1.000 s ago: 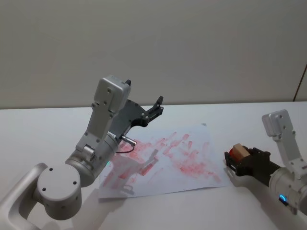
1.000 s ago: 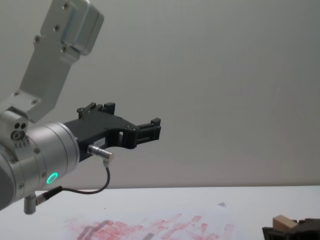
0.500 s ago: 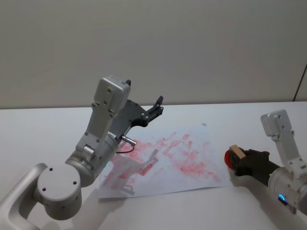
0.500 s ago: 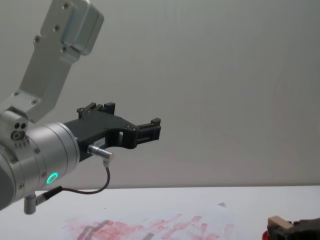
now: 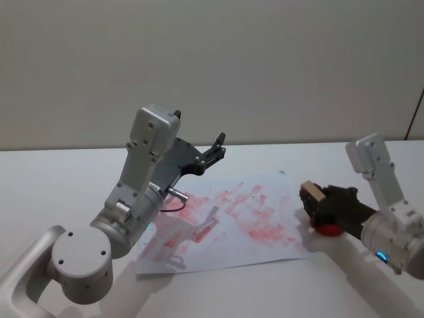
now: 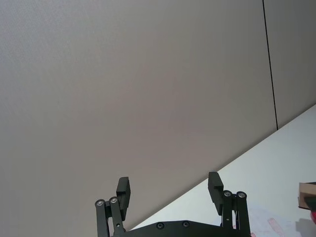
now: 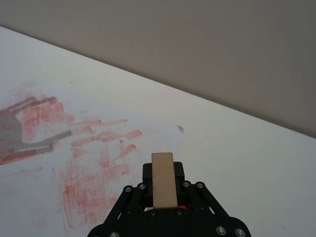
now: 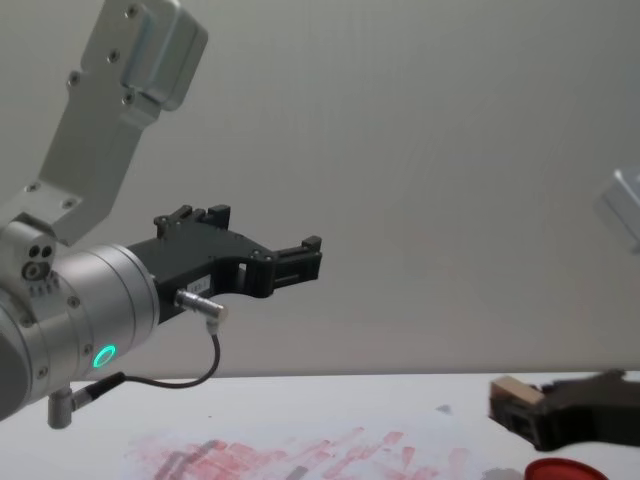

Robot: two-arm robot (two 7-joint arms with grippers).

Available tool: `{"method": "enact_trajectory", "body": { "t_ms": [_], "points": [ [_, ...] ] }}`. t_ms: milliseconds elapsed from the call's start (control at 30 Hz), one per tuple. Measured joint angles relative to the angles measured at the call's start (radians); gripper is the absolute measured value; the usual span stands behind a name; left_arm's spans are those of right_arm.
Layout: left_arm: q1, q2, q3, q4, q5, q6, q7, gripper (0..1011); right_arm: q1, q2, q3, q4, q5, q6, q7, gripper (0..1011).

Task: Use the one hand to pick up the stamp and affix it onto the A4 paper.

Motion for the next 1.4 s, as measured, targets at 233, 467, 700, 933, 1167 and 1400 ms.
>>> {"method": "enact_trajectory", "body": {
  "t_ms": [233, 467, 700, 933, 1167, 1400],
  "points": [
    [0.0, 0.0, 0.0, 0.0, 0.0, 0.0, 0.0, 1001, 0.049, -0.021, -0.016, 0.027, -0.035, -0.022, 0.09, 219],
    [0.0, 0.0, 0.0, 0.0, 0.0, 0.0, 0.0, 1001, 0.098, -0.046, -0.034, 0.083, -0.05, -0.022, 0.183, 219],
    [0.0, 0.0, 0.0, 0.0, 0.0, 0.0, 0.0, 1001, 0.138, -0.07, -0.05, 0.147, -0.052, 0.001, 0.255, 219],
    [0.0, 0.0, 0.0, 0.0, 0.0, 0.0, 0.0, 1001, 0.169, -0.091, -0.065, 0.215, -0.049, 0.039, 0.306, 219],
    [0.0, 0.0, 0.0, 0.0, 0.0, 0.0, 0.0, 1001, 0.197, -0.112, -0.08, 0.289, -0.045, 0.078, 0.342, 219],
    [0.0, 0.0, 0.0, 0.0, 0.0, 0.0, 0.0, 1001, 0.217, -0.123, -0.091, 0.334, -0.052, 0.088, 0.356, 219]
  ]
}}
